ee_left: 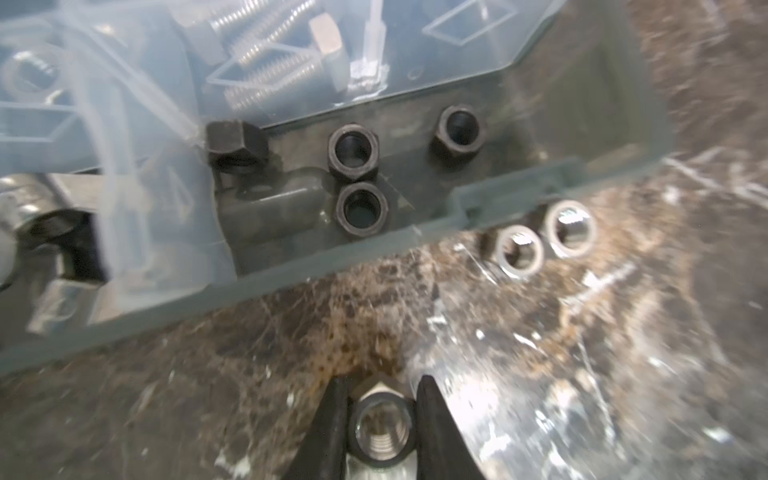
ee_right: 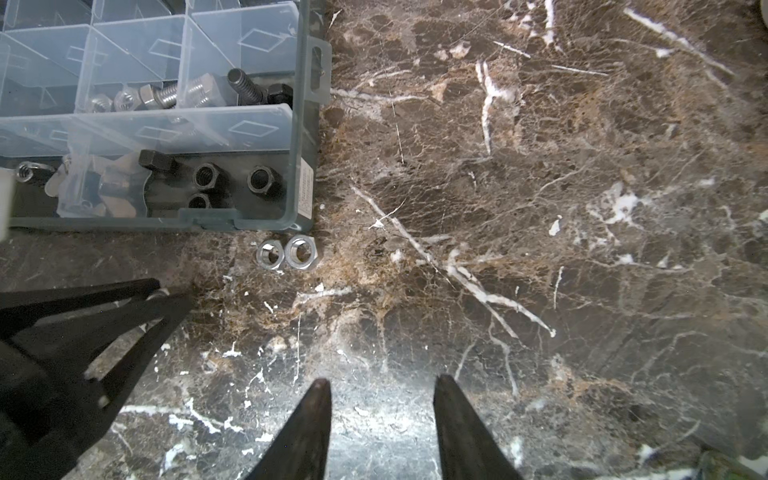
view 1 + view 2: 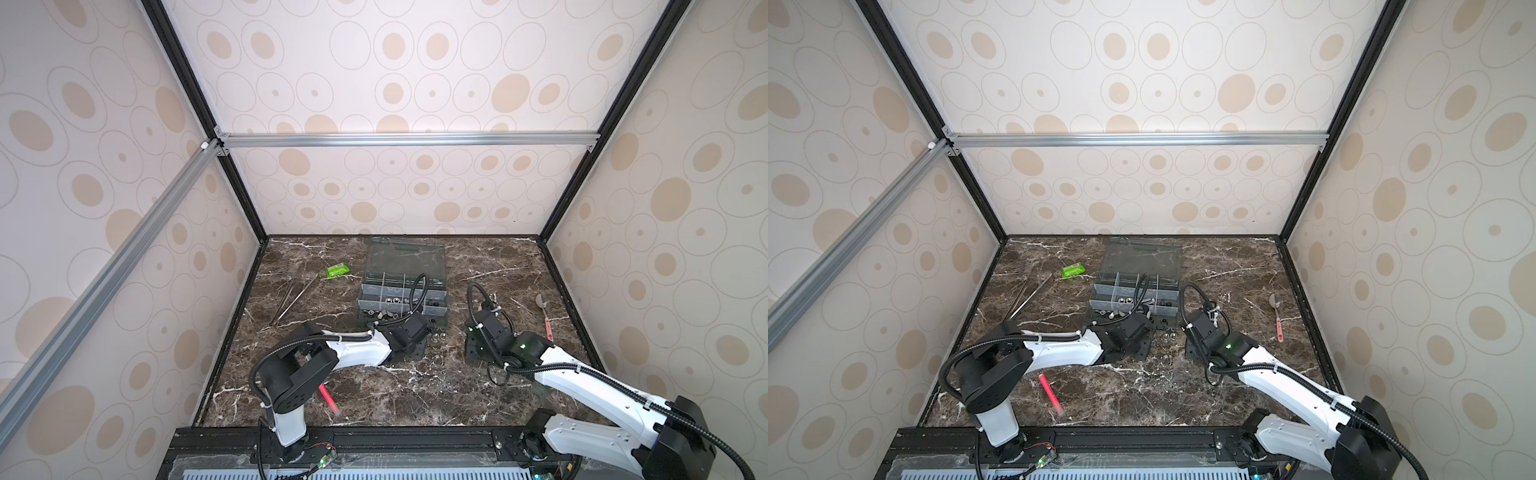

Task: Sort the screws and nuts into containers
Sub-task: 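Carry the silver nut with the left gripper over the nut compartment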

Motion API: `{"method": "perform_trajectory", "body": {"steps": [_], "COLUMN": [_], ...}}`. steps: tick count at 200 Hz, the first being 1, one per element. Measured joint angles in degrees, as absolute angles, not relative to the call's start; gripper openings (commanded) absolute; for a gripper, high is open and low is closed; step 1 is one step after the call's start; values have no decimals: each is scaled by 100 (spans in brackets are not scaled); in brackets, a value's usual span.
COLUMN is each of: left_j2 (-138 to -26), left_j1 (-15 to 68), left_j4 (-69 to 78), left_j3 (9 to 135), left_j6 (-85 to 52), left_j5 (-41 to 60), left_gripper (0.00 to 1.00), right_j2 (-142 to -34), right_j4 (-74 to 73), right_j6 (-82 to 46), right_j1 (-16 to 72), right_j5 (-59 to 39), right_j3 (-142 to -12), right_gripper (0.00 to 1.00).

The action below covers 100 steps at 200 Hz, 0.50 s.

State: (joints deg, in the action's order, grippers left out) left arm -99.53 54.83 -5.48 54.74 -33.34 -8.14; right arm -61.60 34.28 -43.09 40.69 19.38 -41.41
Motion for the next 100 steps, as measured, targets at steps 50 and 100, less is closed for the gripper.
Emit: {"method": "perform_trajectory", "body": {"steps": [50, 100], "left_j2": [-8997, -8632], "left_j1": [5450, 5013], "left_j4": [-596, -666], "left_j3": [5275, 5548], "left_j6": [-3096, -2799], "left_j5": [-631, -539], "left_gripper": [20, 21], "right_j2": [-6152, -6117], "right_j4": [3433, 3441], "right_j6": [-4309, -4309], "right_j1": [4069, 4069], "right_j5": [1964, 1977], "right_j3": [-4141, -4141], "right_gripper": [44, 44]}}
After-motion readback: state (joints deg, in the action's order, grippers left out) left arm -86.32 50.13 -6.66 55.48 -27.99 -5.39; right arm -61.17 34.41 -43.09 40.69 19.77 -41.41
